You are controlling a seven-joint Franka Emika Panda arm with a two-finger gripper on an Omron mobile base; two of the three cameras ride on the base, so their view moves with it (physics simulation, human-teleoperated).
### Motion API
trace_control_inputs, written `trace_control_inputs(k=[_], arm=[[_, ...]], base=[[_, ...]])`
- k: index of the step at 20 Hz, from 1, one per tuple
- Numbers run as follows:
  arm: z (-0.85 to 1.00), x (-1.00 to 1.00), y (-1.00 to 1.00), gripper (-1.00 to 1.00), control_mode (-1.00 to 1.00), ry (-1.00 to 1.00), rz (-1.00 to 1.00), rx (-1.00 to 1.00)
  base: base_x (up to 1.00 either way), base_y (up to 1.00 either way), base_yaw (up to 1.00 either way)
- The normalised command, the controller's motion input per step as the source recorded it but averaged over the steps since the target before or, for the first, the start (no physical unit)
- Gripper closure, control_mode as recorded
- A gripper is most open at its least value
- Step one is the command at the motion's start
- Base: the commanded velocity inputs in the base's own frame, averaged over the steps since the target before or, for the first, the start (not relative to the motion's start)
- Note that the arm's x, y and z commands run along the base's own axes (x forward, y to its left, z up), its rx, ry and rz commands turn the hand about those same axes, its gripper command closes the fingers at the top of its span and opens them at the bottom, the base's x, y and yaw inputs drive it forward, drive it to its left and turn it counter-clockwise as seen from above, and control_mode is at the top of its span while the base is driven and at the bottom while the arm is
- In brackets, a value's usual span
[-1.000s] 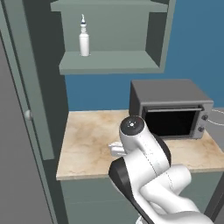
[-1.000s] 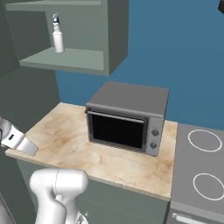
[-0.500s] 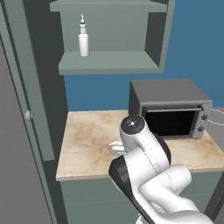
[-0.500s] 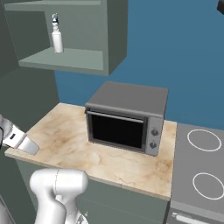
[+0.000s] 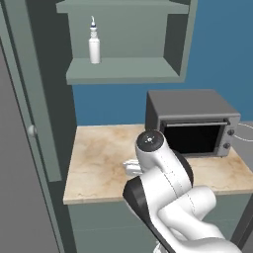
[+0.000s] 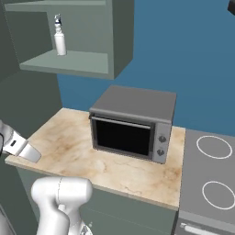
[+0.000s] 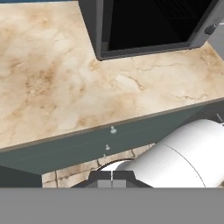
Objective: Move the cutting board and knife to the sink. Then move spray from the cabinet to the counter.
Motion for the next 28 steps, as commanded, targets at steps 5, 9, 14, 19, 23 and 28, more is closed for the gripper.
trace_control_inputs(k=[5, 9, 14, 19, 23, 28], arm=[[0.00, 0.00, 0.00, 1.00, 1.00, 0.00, 0.00, 0.00], [0.00, 0.00, 0.00, 1.00, 1.00, 0.00, 0.00, 0.00], [0.26, 0.00, -0.01, 1.00, -1.00, -0.13, 0.24, 0.05], [0.38, 0.00, 0.00, 1.00, -1.00, -0.03, 0.22, 0.02], [0.46, 0.07, 0.02, 1.00, -1.00, 0.00, 0.13, 0.00], [0.50, 0.03, 0.00, 1.00, -1.00, 0.00, 0.10, 0.00]], base=[[0.00, 0.00, 0.07], [0.00, 0.00, 0.16], [0.00, 0.00, 0.00], [0.00, 0.00, 0.00], [0.00, 0.00, 0.00], [0.00, 0.00, 0.00]])
